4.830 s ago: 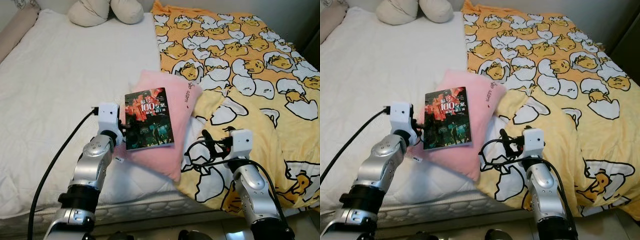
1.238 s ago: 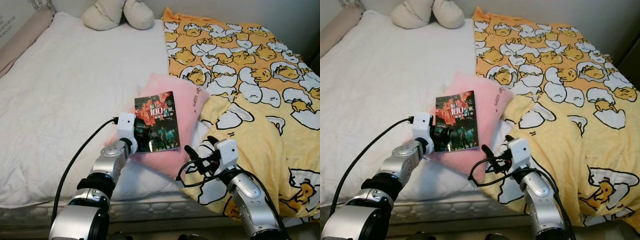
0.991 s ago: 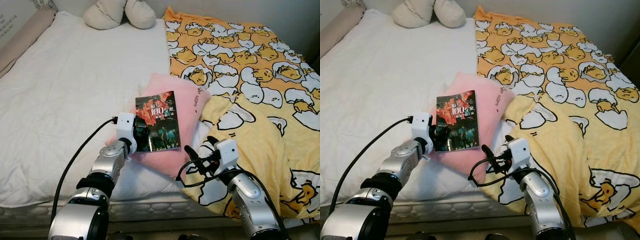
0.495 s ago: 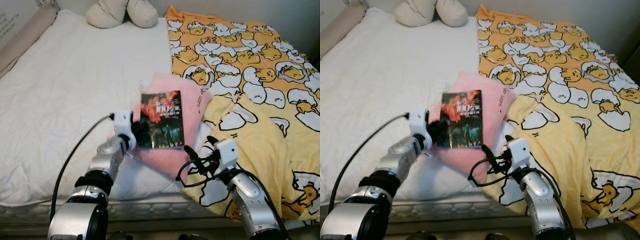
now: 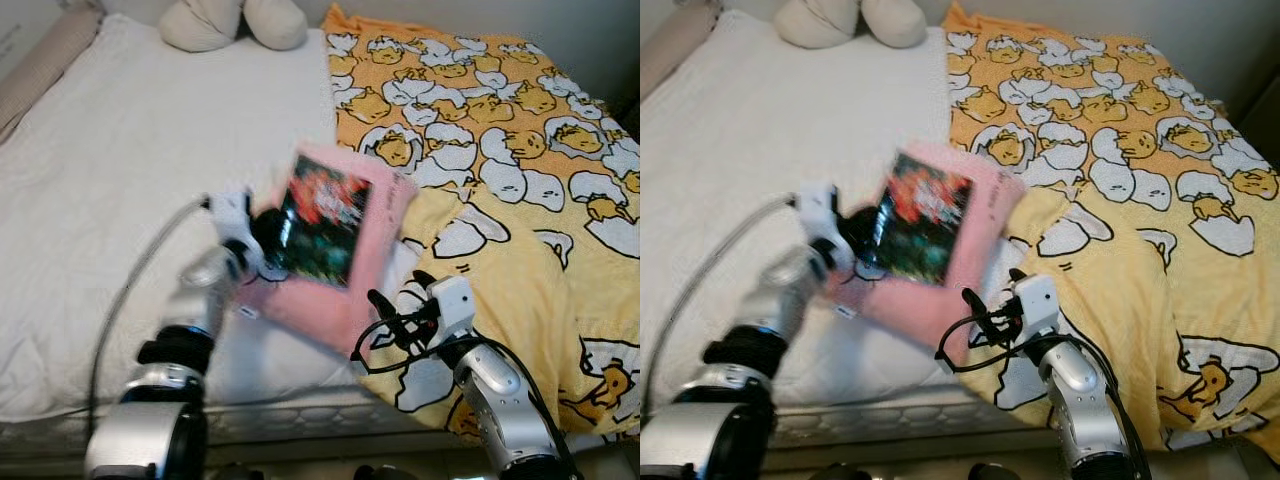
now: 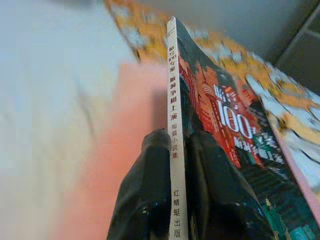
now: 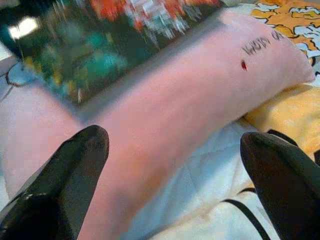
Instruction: Clean up the room
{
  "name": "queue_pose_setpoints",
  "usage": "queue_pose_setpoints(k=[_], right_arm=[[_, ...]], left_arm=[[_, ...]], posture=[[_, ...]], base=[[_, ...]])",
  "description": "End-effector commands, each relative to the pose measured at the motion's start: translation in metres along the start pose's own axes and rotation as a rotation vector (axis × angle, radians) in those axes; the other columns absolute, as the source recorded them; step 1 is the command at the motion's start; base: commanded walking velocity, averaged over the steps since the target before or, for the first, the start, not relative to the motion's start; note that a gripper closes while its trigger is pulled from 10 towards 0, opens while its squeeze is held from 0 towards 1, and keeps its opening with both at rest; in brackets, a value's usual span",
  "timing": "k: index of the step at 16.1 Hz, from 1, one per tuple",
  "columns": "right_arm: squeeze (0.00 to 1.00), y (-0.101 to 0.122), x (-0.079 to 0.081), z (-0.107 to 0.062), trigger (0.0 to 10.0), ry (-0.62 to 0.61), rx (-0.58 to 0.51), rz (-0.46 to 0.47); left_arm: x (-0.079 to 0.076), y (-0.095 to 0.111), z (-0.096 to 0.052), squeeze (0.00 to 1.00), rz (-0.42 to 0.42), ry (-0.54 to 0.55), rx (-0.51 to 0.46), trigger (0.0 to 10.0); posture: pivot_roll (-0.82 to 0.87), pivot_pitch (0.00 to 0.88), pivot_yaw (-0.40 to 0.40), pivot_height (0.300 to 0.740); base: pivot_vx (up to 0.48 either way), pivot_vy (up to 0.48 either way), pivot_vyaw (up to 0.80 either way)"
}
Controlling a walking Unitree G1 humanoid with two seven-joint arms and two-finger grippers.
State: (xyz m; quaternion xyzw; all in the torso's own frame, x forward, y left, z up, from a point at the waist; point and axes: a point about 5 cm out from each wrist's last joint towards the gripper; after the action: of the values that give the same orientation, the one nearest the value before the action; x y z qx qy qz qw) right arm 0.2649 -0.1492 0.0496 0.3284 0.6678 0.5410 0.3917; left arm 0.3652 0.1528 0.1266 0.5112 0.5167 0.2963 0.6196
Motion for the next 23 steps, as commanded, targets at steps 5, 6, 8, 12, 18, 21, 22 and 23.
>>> queue_pose_setpoints(k=[5,6,8,12,18,21,22,23], right_arm=[[0.0,0.004,-0.003,0.003,10.0,0.011,-0.004,-0.016],[0.0,0.004,-0.002,0.004,10.0,0.011,-0.005,-0.016],[0.0,0.005,-0.003,0.004,10.0,0.0,-0.011,-0.014],[0.0,0.009,-0.006,0.005,10.0,-0.029,-0.029,-0.004],[0.0,0.013,-0.008,0.012,10.0,-0.049,-0.044,0.024],[0.0,0.013,-0.007,0.013,10.0,-0.049,-0.047,0.026],[0.0,0.013,-0.007,0.013,10.0,-0.048,-0.047,0.025],[0.0,0.013,-0.006,0.014,10.0,-0.048,-0.047,0.025]], left_arm=[[0.009,0.03,-0.001,0.0,0.13,0.095,-0.15,0.0],[0.01,0.033,-0.001,0.0,0.145,0.105,-0.152,0.0],[0.01,0.032,-0.001,0.0,0.202,0.085,-0.137,0.0],[0.007,0.033,-0.002,0.0,0.213,0.112,-0.181,0.0],[0.007,0.03,-0.002,0.0,0.22,0.134,-0.176,0.0],[0.007,0.029,-0.001,0.0,0.225,0.139,-0.166,0.0],[0.007,0.029,0.001,0.0,0.223,0.141,-0.161,0.0],[0.006,0.029,0.002,0.0,0.219,0.139,-0.157,0.0]], posture=[[-0.06,0.011,-0.045,0.74],[-0.06,0.011,-0.045,0.74],[-0.06,0.016,-0.042,0.74],[-0.07,0.021,-0.04,0.74],[-0.05,0.027,-0.044,0.74],[-0.05,0.029,-0.045,0.74],[-0.05,0.028,-0.045,0.74],[-0.05,0.028,-0.044,0.74]], base=[[0.0,0.0,0.0],[0.0,0.0,0.0],[0.0,0.0,0.0],[0.0,0.48,0.0],[0.0,0.48,0.0],[0.0,0.48,0.0],[0.0,0.476,0.0],[0.0,0.476,0.0]])
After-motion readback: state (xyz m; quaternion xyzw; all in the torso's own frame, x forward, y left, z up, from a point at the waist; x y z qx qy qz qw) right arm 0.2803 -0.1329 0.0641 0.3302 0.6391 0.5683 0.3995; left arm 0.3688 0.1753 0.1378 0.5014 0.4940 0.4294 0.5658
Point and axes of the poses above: a point about 5 cm out from each wrist's last joint towards the gripper, its own z axis pointing out of the wrist towards the gripper, its own y axis along the axis of the wrist's last joint, x = y × z, and after that the axes turned 10 degrees about -z, right-handed
